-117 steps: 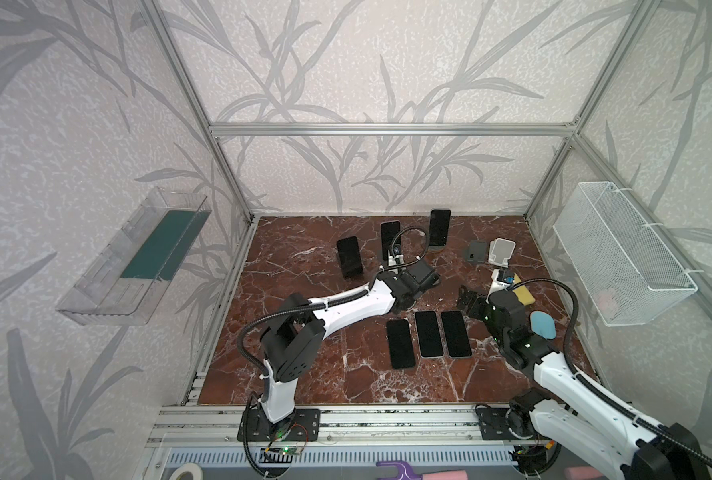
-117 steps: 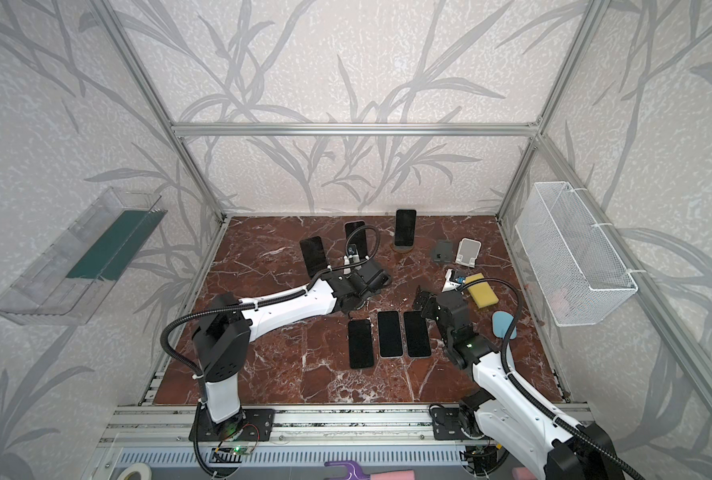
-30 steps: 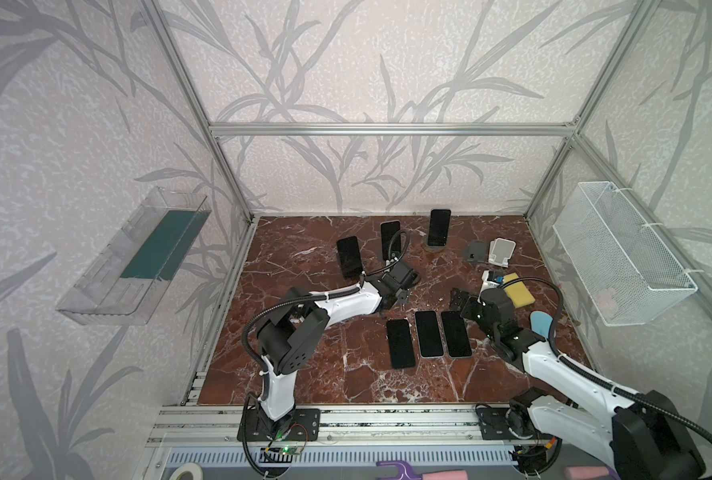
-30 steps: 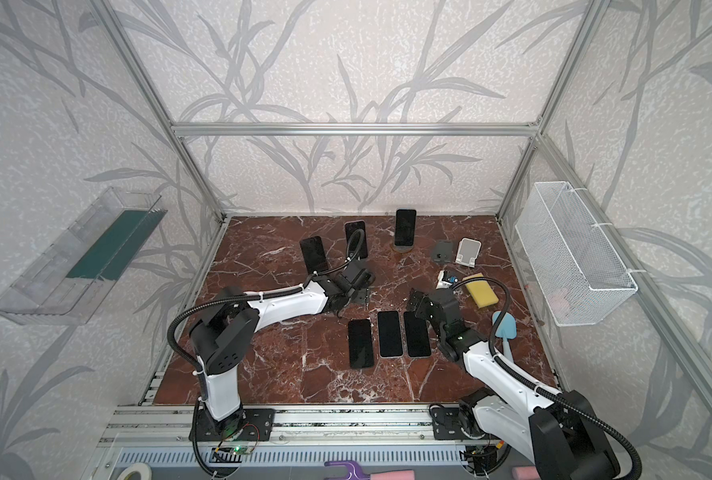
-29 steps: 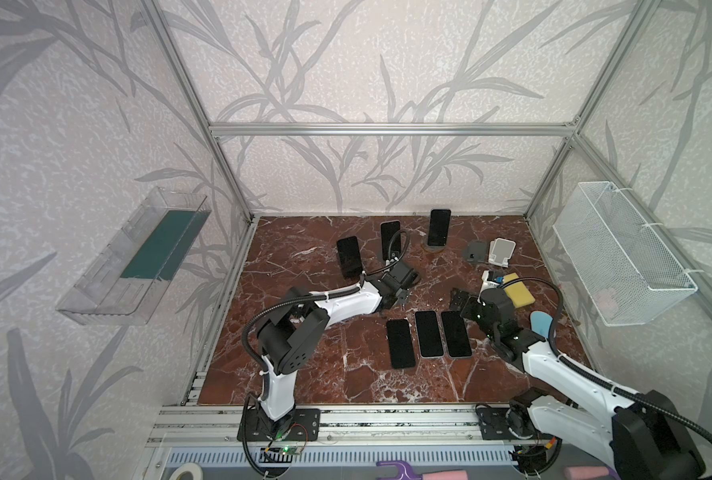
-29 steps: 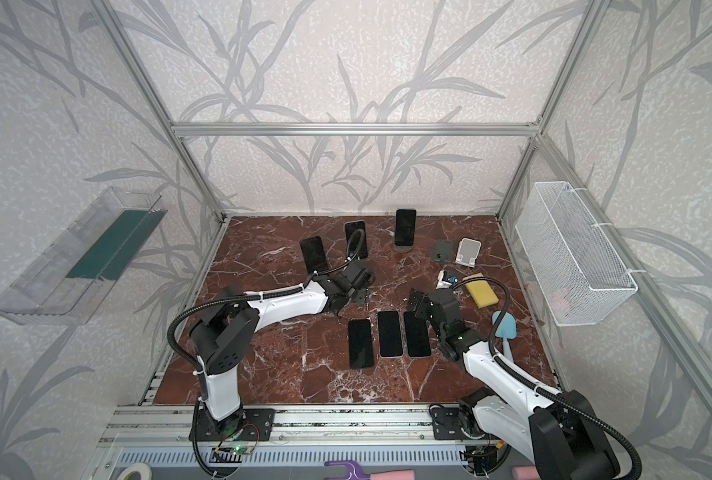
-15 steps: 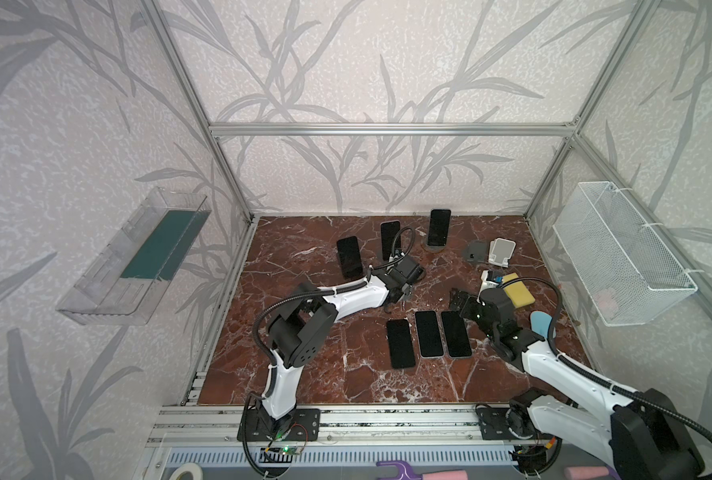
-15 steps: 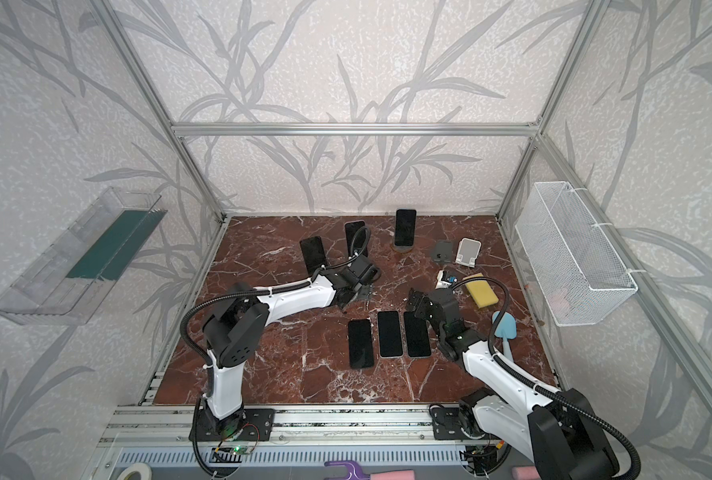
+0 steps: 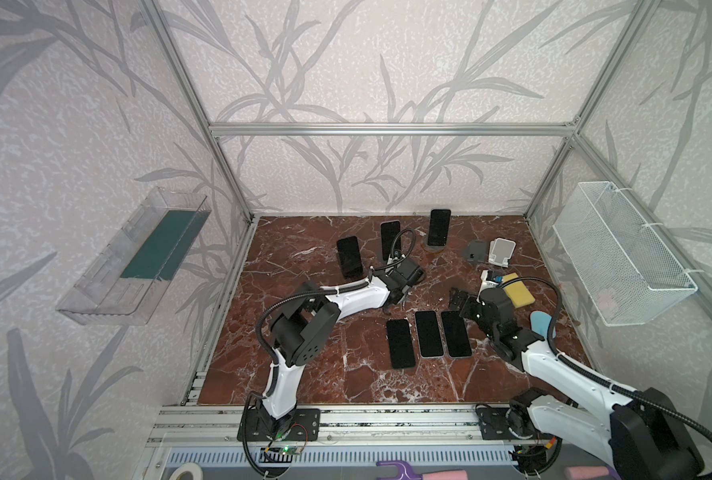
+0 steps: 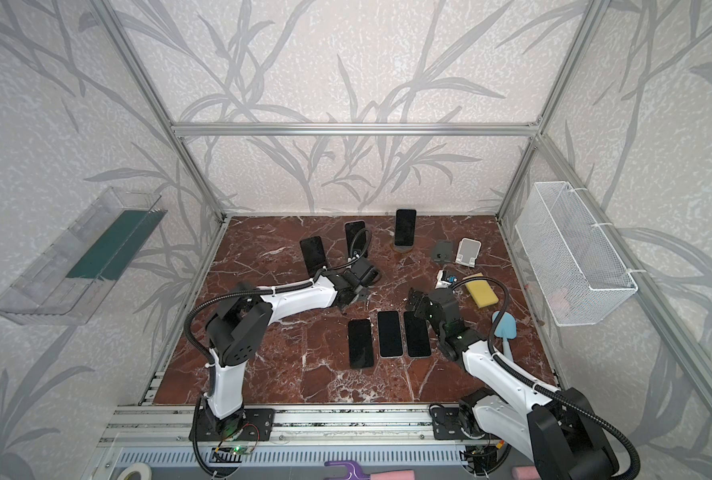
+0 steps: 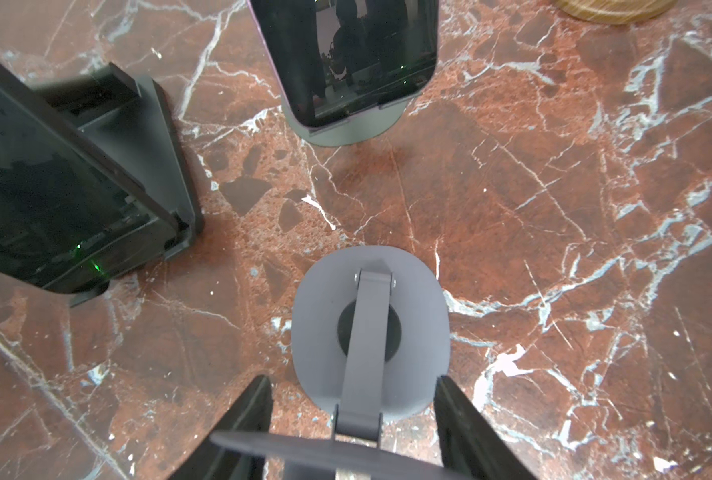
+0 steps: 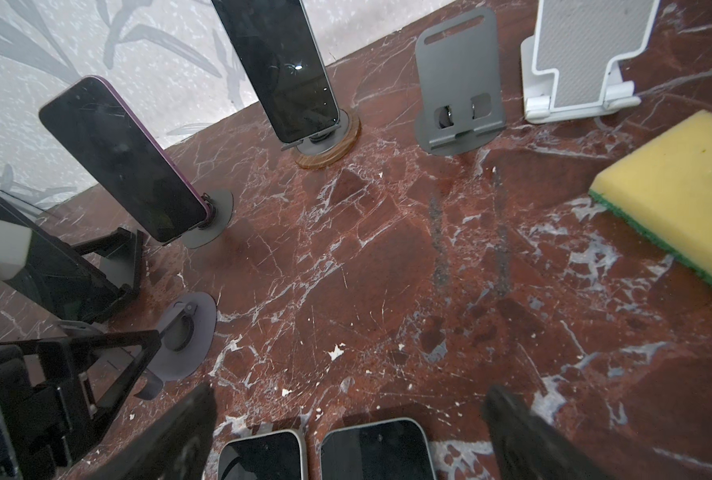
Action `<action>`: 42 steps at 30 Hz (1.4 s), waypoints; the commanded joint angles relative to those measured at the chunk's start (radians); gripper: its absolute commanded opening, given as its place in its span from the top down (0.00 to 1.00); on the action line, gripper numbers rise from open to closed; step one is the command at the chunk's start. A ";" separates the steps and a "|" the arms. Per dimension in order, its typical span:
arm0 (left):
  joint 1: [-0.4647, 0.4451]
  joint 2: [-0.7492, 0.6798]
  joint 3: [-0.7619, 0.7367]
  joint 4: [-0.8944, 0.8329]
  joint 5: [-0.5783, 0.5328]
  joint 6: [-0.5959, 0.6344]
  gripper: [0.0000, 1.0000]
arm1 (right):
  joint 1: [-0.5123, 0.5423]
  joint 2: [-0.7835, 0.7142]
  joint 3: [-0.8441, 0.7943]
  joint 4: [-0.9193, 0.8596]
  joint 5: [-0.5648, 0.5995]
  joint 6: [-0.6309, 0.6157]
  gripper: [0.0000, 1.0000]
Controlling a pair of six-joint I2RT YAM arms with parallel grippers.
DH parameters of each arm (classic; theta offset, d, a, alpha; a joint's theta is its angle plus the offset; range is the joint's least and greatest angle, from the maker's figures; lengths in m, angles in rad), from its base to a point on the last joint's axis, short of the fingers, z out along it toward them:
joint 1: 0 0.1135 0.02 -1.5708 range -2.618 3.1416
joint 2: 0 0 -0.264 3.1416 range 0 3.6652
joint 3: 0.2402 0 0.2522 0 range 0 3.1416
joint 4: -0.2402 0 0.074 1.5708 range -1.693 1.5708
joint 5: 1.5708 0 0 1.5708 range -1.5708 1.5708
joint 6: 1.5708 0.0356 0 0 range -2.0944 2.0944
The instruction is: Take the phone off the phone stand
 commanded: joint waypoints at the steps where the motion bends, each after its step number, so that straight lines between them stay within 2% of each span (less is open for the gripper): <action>1: -0.005 -0.063 -0.027 0.013 -0.043 0.021 0.41 | 0.000 0.005 0.009 0.022 0.001 0.004 0.01; 6: -0.004 -0.150 -0.067 0.001 -0.064 0.018 0.41 | 0.000 0.003 0.007 0.023 0.001 0.002 0.01; 12: 0.058 -0.373 -0.196 -0.016 -0.124 0.018 0.42 | 0.001 -0.007 0.006 0.022 -0.010 0.003 0.02; 17: 0.198 -0.593 -0.267 -0.057 -0.124 0.023 0.43 | 0.001 -0.002 0.004 0.029 -0.017 0.006 0.02; 21: 0.342 -0.655 -0.265 -0.101 -0.114 0.033 0.43 | 0.000 0.007 0.006 0.034 -0.023 0.011 0.02; 27: 0.529 -0.595 -0.232 -0.049 -0.109 0.020 0.43 | 0.001 0.016 0.006 0.041 -0.028 0.013 0.02; 32: 0.647 -0.423 -0.158 -0.040 -0.023 -0.036 0.44 | 0.000 0.010 0.004 0.038 -0.021 0.010 0.02; 36: 0.674 -0.308 -0.123 -0.027 -0.025 -0.032 0.44 | 0.001 0.000 0.001 0.036 -0.013 0.007 0.02; 42: 0.697 -0.165 -0.076 -0.004 0.032 -0.040 0.43 | -0.001 0.002 0.003 0.039 -0.022 0.008 0.02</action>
